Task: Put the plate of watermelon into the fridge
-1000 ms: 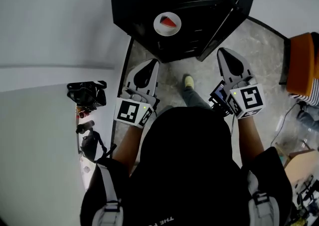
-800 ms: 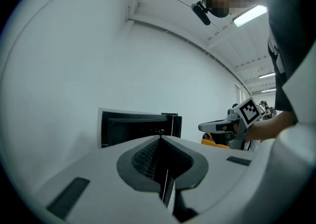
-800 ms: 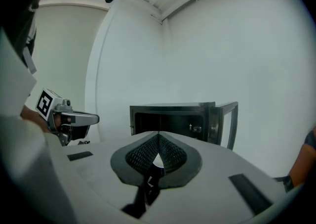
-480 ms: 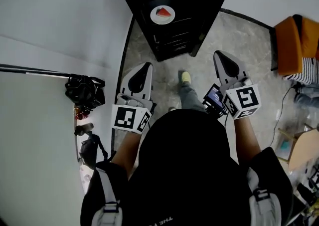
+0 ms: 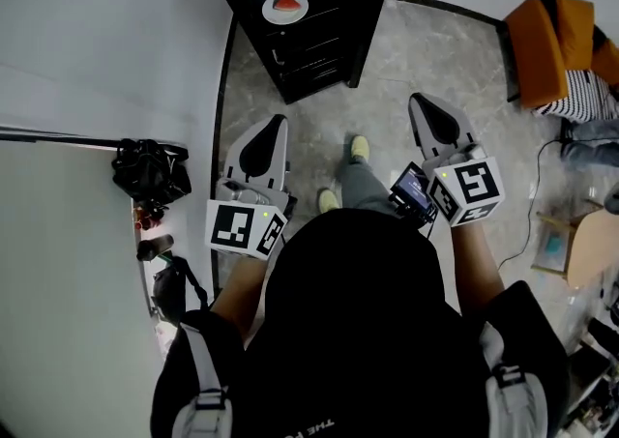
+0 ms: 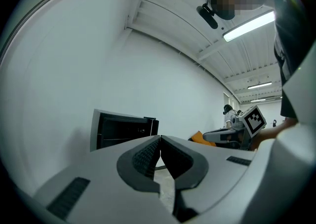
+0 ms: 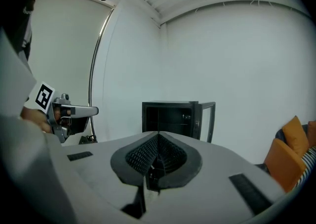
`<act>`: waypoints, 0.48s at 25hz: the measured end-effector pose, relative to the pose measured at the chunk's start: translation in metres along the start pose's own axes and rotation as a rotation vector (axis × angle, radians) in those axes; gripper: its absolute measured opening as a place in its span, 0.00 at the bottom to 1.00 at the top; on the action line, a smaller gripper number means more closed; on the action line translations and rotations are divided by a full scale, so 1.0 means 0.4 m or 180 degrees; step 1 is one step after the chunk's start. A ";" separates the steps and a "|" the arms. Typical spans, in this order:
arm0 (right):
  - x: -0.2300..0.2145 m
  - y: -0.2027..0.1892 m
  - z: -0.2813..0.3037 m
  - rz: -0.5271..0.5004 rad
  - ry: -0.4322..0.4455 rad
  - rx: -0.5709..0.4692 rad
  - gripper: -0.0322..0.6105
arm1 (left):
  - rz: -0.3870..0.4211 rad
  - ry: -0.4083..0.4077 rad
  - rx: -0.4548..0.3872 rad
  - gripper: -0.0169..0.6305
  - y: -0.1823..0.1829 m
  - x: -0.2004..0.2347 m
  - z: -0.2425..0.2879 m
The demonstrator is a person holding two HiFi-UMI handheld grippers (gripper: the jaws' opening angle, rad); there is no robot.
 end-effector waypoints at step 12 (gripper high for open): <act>-0.059 -0.003 -0.090 0.0080 -0.0129 0.0025 0.07 | -0.0026 -0.0252 0.0112 0.05 0.009 -0.114 0.051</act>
Point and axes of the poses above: the fingertips, and each gripper's own axes: z forward along the fingers, x to its left, y out of its top, the point moved 4 cm from there along -z, backward along the fingers, and after that the axes turned 4 degrees about y, right-handed, at the moved point
